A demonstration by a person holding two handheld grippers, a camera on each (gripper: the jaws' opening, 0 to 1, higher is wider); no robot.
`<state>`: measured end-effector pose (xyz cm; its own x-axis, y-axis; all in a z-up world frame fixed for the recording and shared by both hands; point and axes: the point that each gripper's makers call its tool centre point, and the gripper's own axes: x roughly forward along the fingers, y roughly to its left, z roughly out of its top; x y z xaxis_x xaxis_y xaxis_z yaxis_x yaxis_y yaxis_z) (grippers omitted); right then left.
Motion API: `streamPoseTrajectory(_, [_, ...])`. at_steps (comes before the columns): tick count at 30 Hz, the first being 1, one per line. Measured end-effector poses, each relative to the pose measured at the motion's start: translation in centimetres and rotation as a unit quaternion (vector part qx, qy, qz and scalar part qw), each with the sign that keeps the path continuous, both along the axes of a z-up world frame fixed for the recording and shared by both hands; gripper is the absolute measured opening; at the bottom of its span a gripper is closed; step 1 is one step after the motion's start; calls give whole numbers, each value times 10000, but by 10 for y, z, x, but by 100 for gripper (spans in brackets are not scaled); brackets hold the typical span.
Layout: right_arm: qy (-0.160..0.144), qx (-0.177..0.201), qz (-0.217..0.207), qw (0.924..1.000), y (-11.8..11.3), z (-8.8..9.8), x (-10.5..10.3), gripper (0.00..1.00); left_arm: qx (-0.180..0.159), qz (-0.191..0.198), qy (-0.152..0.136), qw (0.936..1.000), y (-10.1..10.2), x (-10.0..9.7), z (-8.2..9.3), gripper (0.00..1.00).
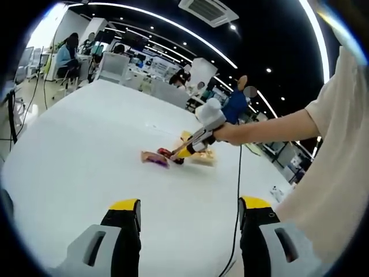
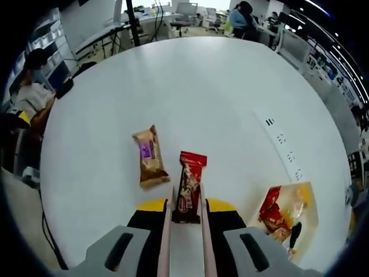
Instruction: Place the target food into the container with the food tongs after gripping and lifting it, then release it inside without dropping or visibly crushing the food.
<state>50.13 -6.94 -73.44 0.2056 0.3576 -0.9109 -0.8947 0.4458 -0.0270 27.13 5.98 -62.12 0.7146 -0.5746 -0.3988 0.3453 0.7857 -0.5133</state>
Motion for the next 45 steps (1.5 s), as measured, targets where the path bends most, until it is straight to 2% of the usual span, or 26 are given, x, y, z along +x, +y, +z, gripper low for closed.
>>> streamPoseTrajectory(12, [16, -39, -46, 10000, 0, -5, 0, 23, -22, 33, 17, 10000, -2, -3, -1, 69])
streamPoseTrajectory(14, [-89, -13, -23, 10000, -1, -4, 1, 22, -29, 30, 21, 10000, -2, -3, -2, 69])
streamPoseTrajectory(24, [-33, 62, -197, 9998, -4, -6, -5, 20, 16, -12, 19, 10000, -1, -5, 1, 69])
streamPoseTrajectory(31, [-25, 89, -158, 9998, -2, -4, -6, 20, 23, 8, 14, 10000, 0, -5, 1, 69])
streamPoseTrajectory(38, [-69, 179, -185, 9996, -4, 5, -3, 20, -5, -18, -2, 10000, -5, -4, 2, 69])
streamPoseTrajectory(45, [-248, 402, -293, 9985, -5, 27, 5, 20, -15, -67, -38, 10000, -8, -1, 4, 69])
